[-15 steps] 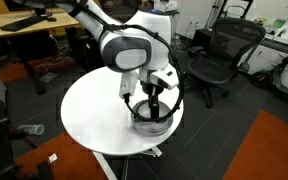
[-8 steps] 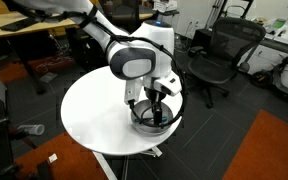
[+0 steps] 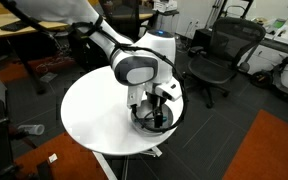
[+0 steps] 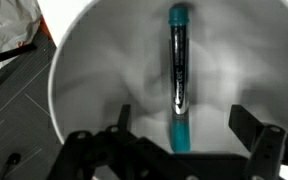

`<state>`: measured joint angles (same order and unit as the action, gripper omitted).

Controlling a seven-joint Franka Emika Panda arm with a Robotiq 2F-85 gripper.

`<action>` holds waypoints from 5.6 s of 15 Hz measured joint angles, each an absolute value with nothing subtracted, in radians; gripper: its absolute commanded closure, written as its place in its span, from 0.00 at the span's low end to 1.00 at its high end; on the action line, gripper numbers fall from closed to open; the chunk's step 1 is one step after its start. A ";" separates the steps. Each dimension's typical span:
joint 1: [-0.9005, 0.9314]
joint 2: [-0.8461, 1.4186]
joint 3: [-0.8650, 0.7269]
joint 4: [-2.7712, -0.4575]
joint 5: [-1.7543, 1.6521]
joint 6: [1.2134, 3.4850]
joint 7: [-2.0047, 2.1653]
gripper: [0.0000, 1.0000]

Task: Take the marker from the white bowl and put it on the table then put it in the white bowl then put it on the table

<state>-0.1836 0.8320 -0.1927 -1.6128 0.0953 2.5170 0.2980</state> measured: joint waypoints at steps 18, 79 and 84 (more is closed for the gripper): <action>-0.196 0.824 -0.192 -1.592 0.097 2.519 0.298 0.95; 0.067 0.526 -0.090 -2.059 -0.137 2.800 0.161 0.00; 0.064 0.449 -0.100 -2.071 -0.137 2.800 0.154 0.00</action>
<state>0.0643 0.4494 -0.1003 -2.0709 -0.1372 2.7998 0.1542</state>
